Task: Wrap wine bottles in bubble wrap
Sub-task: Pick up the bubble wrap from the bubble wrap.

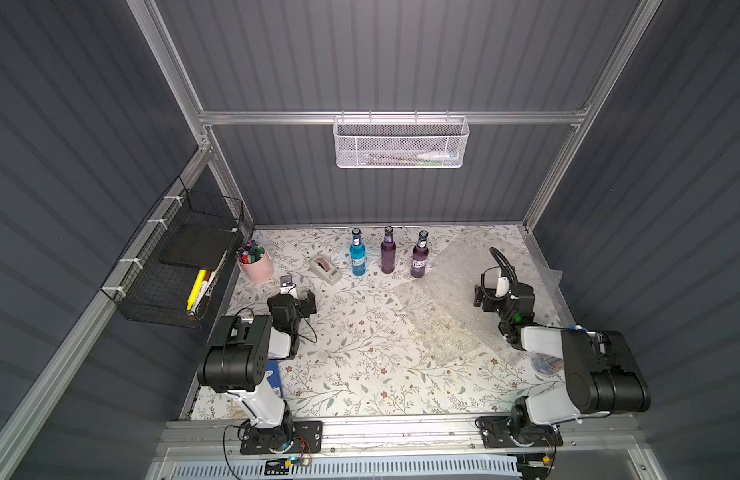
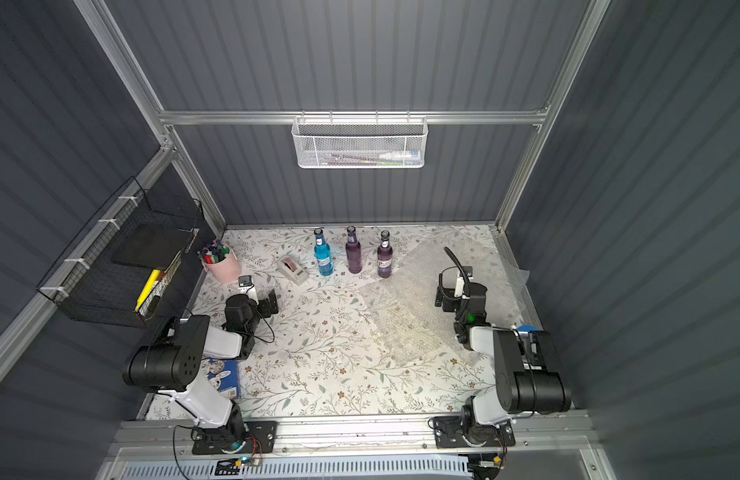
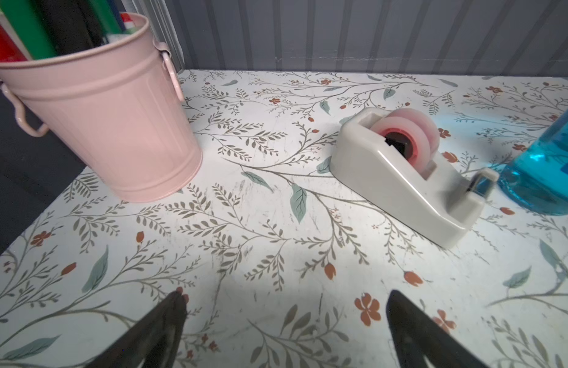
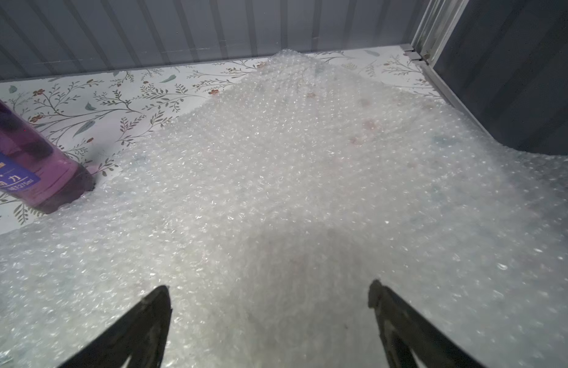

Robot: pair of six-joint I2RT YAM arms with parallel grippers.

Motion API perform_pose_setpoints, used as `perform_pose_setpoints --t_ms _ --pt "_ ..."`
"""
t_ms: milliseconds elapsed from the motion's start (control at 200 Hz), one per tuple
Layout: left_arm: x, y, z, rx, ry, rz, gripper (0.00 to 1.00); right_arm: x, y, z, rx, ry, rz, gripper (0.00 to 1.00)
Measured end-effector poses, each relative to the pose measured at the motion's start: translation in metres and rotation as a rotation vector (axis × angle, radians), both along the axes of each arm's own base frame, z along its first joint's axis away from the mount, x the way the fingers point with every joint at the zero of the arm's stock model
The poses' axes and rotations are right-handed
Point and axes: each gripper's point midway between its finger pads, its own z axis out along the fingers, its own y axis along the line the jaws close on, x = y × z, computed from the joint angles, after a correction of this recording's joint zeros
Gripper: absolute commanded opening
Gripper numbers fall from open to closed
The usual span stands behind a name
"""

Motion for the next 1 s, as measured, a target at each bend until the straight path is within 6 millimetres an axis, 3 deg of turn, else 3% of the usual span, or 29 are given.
perform_pose_setpoints --t_ms 660,800,895,1001 --pt "0.000 -0.001 0.000 -0.001 0.000 -0.003 0.99 0.000 0.000 0.000 0.000 0.000 -0.001 0.99" --pt "0.001 -0.001 0.000 0.015 0.021 -0.011 0.99 0.001 0.000 0.008 0.002 -0.023 -0.001 0.99" --pt "0.007 -0.003 0.024 0.018 0.011 -0.013 0.99 -0.005 0.001 0.030 0.007 -0.042 0.000 0.99" --pt "0.014 -0.006 0.081 0.005 -0.079 -0.027 0.99 0.000 0.007 0.078 0.028 -0.099 0.031 0.99"
